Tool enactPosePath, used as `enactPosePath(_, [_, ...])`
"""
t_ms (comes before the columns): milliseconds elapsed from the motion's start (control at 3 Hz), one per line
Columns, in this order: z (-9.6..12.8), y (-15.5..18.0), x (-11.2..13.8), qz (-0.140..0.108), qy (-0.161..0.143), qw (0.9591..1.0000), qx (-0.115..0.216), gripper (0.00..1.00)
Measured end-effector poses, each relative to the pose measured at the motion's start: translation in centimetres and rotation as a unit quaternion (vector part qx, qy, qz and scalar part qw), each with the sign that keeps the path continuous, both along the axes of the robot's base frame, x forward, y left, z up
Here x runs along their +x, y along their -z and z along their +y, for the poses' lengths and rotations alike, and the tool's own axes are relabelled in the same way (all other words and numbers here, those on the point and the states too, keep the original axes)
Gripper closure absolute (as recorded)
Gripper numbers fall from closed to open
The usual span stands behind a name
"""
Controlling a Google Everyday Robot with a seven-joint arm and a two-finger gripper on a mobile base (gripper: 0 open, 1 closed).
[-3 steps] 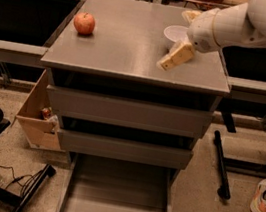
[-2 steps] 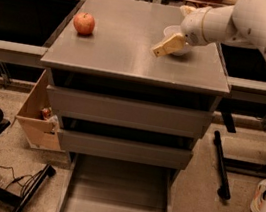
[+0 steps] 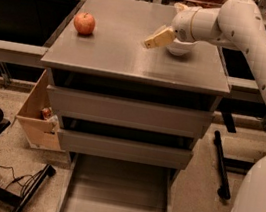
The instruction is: Place apple into bottom drawer
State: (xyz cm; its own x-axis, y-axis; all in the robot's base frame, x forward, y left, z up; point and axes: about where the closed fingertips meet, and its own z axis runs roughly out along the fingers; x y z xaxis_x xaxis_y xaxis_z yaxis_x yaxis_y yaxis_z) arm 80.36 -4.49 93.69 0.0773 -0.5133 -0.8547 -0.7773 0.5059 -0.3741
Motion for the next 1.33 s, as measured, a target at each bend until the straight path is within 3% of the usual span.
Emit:
enactPosePath(333, [3.7,0.6,2.0,0.011,-0.022,0.9994,0.023,0.00])
enactPosePath(667, [9.1,1.8,4.1,0.031,-0.048,0.9973,0.047,0.00])
enactPosePath(1333, [20.4,4.3,6.1,0.102,-0.070,0.9889,0.082,0.00])
